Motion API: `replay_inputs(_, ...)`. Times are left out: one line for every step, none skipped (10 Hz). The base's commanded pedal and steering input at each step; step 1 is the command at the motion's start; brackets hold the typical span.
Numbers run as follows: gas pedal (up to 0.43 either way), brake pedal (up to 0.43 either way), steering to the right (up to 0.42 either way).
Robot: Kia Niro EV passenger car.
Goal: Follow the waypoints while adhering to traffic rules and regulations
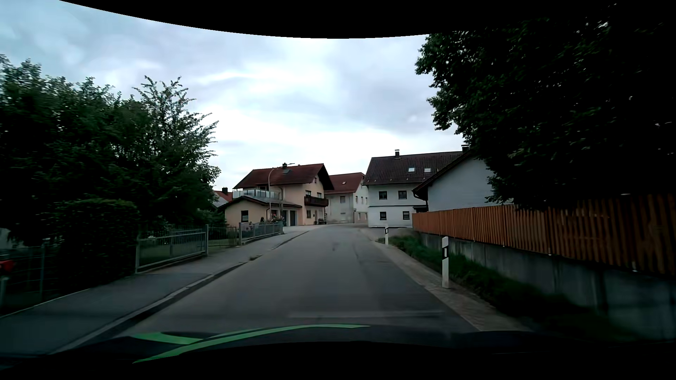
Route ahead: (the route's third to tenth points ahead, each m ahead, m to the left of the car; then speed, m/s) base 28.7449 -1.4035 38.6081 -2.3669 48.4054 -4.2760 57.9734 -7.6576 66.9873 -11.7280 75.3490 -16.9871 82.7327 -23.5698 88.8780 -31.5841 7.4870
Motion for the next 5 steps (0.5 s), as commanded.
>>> replay_inputs(0.248,0.0,-0.004)
replay_inputs(0.248,0.0,-0.003)
replay_inputs(0.248,0.0,-0.003)
replay_inputs(0.248,0.0,-0.003)
replay_inputs(0.24,0.0,-0.003)
